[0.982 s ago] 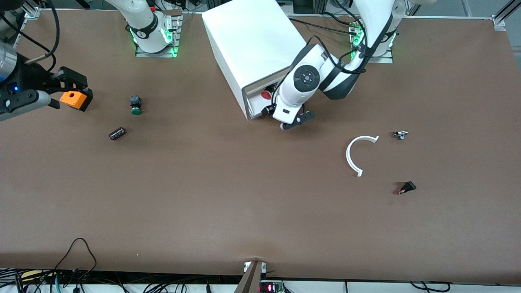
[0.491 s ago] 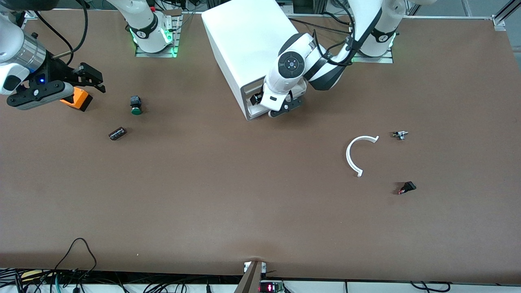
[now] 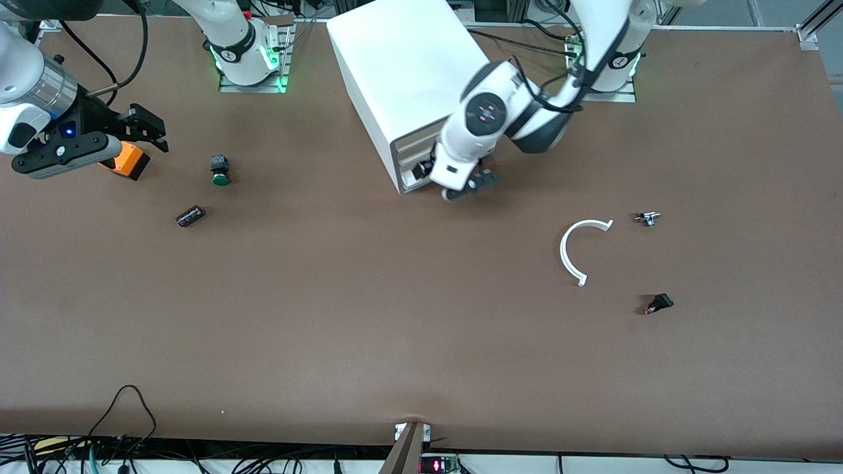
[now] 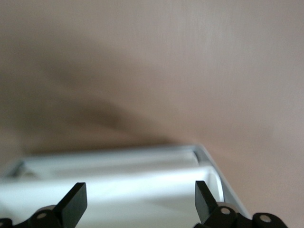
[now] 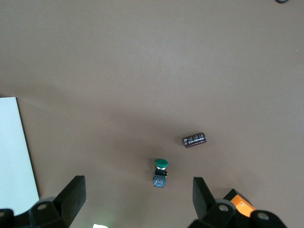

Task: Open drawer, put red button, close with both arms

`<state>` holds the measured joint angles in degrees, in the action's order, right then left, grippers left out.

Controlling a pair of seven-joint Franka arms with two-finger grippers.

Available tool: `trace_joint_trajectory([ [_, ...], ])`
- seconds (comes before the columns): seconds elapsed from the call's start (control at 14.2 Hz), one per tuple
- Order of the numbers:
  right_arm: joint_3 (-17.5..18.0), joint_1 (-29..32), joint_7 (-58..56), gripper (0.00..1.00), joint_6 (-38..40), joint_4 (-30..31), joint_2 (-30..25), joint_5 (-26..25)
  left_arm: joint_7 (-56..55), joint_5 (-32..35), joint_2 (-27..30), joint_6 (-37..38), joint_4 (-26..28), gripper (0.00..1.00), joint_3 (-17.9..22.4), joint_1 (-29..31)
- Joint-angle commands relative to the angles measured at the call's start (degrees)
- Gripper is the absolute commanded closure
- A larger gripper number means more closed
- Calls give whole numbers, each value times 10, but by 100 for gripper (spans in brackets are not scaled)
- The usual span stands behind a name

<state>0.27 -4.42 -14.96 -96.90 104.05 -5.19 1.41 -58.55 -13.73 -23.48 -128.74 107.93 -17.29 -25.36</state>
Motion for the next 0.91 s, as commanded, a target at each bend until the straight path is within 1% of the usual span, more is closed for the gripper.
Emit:
trace_joint_trajectory([
  [0.0,6,5,-1,0,1,-17,-3,-15,113,-3,25,57,-10,0,30,46],
  [0.14,5,5,-2,0,2,-24,3,-16,184,-3,39,94,-17,0,50,79],
  [0.42,5,6,-2,0,13,-39,8,-23,317,-2,67,203,-47,0,82,151],
  [0.49,4,8,-2,0,12,-42,10,-23,360,6,76,224,-48,0,95,166],
  [0.63,3,9,-1,0,10,-46,12,-23,422,44,99,247,-49,0,120,184],
  [0.77,3,9,4,0,14,-47,15,-20,463,72,125,285,-60,0,120,225],
  [0.84,3,9,5,0,14,-47,16,-19,479,88,129,311,-77,0,120,238],
])
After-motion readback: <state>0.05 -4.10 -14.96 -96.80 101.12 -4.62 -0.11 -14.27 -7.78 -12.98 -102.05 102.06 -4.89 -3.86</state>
